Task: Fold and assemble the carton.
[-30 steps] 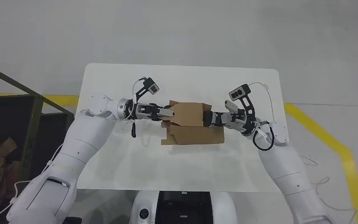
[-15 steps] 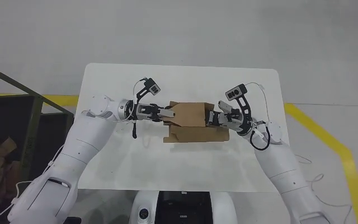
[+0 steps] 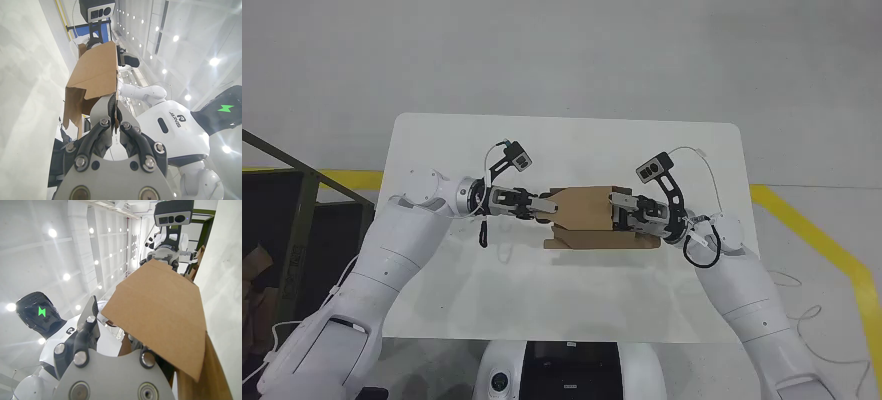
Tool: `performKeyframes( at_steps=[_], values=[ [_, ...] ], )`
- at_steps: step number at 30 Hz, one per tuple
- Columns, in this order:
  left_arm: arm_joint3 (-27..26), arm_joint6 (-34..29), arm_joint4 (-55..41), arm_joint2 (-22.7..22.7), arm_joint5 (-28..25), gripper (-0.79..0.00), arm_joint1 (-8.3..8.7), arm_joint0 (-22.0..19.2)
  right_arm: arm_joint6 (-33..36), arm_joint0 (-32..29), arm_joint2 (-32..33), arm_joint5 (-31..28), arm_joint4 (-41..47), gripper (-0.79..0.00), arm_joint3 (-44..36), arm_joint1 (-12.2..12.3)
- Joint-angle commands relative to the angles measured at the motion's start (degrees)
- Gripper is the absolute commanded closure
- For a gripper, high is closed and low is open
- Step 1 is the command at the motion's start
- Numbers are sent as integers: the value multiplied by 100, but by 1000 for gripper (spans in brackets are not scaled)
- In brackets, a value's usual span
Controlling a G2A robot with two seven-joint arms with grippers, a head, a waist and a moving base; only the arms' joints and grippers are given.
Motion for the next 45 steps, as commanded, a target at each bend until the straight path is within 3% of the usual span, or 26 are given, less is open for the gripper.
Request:
performKeyframes(
  at_steps=[1, 15, 18, 26, 32, 34, 37, 38, 39, 45],
  values=[
    [11, -2, 26, 3, 2, 0, 1, -17, 4, 16, 7, 12, -80, -348, 5, 6],
    [82, -10, 183, 83, 10, 0, 19, -129, 35, 42, -49, 68, -620, -277, -85, 39],
    [76, -10, 195, 99, 10, 0, 25, -139, 23, 60, -62, 89, -704, -203, -84, 44],
    [88, -1, 202, 97, 1, 0, 55, -142, 16, 98, -91, 122, -926, -120, -56, 61],
    [76, -8, 187, 91, 8, 0, 77, -138, 6, 107, -136, 121, -1047, 0, -84, 67],
    [79, -18, 181, 92, 18, -9, 83, -137, -9, 111, -145, 117, -1051, 0, -79, 66],
    [50, -26, 109, 81, 26, -339, 90, -125, -40, 117, -152, 96, -1059, 0, -77, 66],
    [37, -12, 75, 65, 12, -591, 93, -115, -58, 117, -148, 86, -1049, 0, -79, 66],
    [31, 18, 71, 47, -18, -785, 97, -104, -70, 116, -143, 75, -1046, 0, -83, 67],
    [56, 139, 53, -107, -139, -785, 133, -76, -235, 86, 18, 7, -1059, 0, -123, 102]
  ],
)
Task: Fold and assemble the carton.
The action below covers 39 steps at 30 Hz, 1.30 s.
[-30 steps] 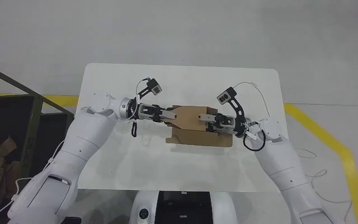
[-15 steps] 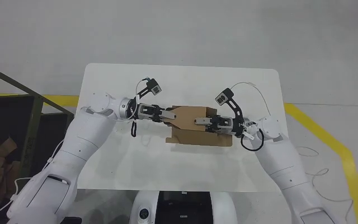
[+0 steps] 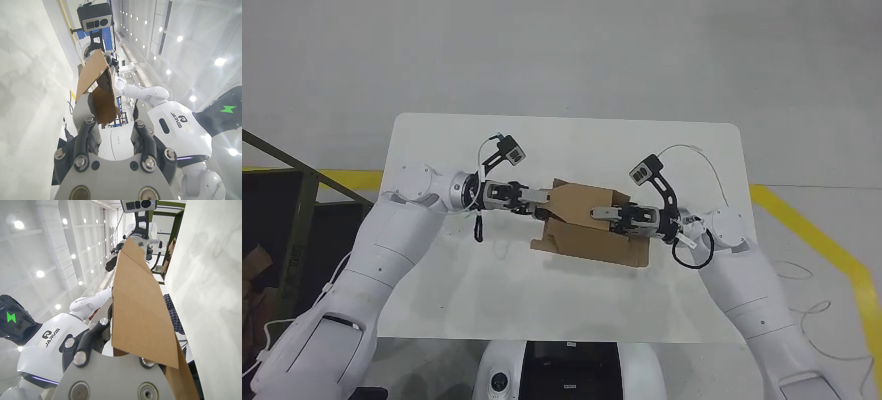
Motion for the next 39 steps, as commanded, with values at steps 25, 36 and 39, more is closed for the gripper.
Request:
performKeyframes(
  at_steps=[25, 36, 39],
  values=[
    [-1061, 235, -72, -673, -233, -785, 254, 926, -1623, -313, 596, 337, -1749, 0, -590, 233],
    [-1216, 172, 79, -268, -169, 0, 187, 1015, -1997, -126, 521, 451, -1759, 0, -497, 210],
    [-1107, 208, 280, -111, -206, 0, 159, 955, -2034, -96, 490, 465, -1712, 0, -516, 201]
  ],
)
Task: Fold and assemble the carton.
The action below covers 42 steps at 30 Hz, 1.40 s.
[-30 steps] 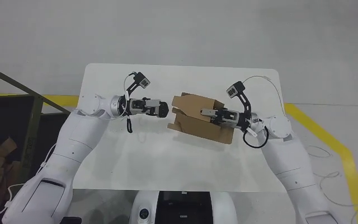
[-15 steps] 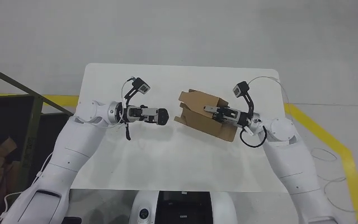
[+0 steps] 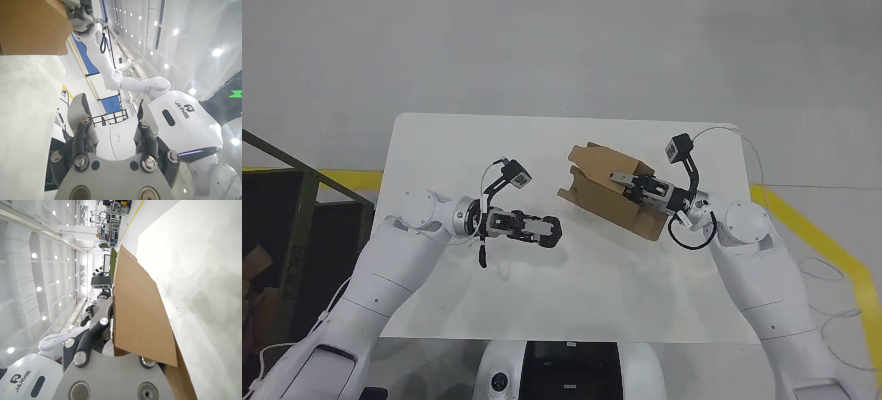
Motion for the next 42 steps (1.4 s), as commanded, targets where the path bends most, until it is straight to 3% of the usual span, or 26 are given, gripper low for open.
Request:
performKeyframes(
  at_steps=[1, 21, 42],
  values=[
    [62, 40, 109, 96, -39, 0, -18, -30, -19, 8, -13, 22, 9, 0, -17, -2],
    [810, 317, 679, 791, -316, 0, -171, -431, -315, -330, -161, 316, 398, 0, -773, -29],
    [1354, 367, 102, 868, -361, 0, -338, -611, -663, -597, -299, 187, 30, 0, -1218, -28]
  ],
)
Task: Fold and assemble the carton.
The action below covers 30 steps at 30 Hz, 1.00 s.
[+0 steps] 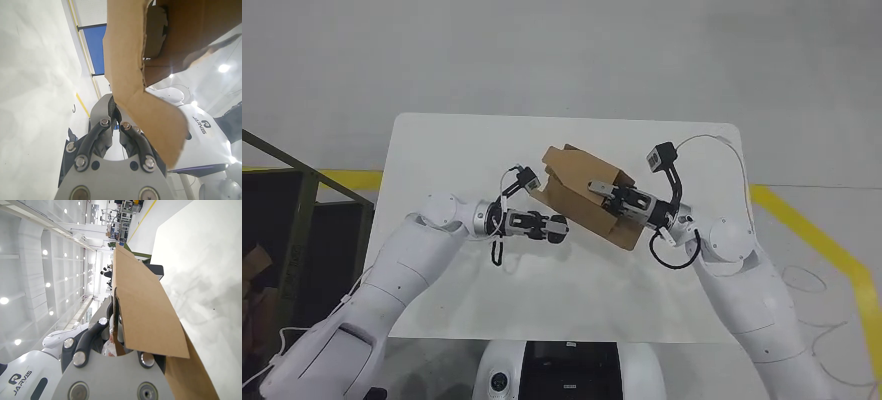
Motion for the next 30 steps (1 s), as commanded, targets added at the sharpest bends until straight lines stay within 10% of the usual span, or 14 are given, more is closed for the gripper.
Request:
performKeyframes(
  at_steps=[1, 30],
  values=[
    [41, 1, -17, -1, 8, 0, -13, -14, -16, -8, -8, -11, 12, 0, -7, -2],
    [425, 229, -133, -138, -94, 0, -192, -163, 141, -255, -323, 171, -6, 0, -548, -15]
  ],
)
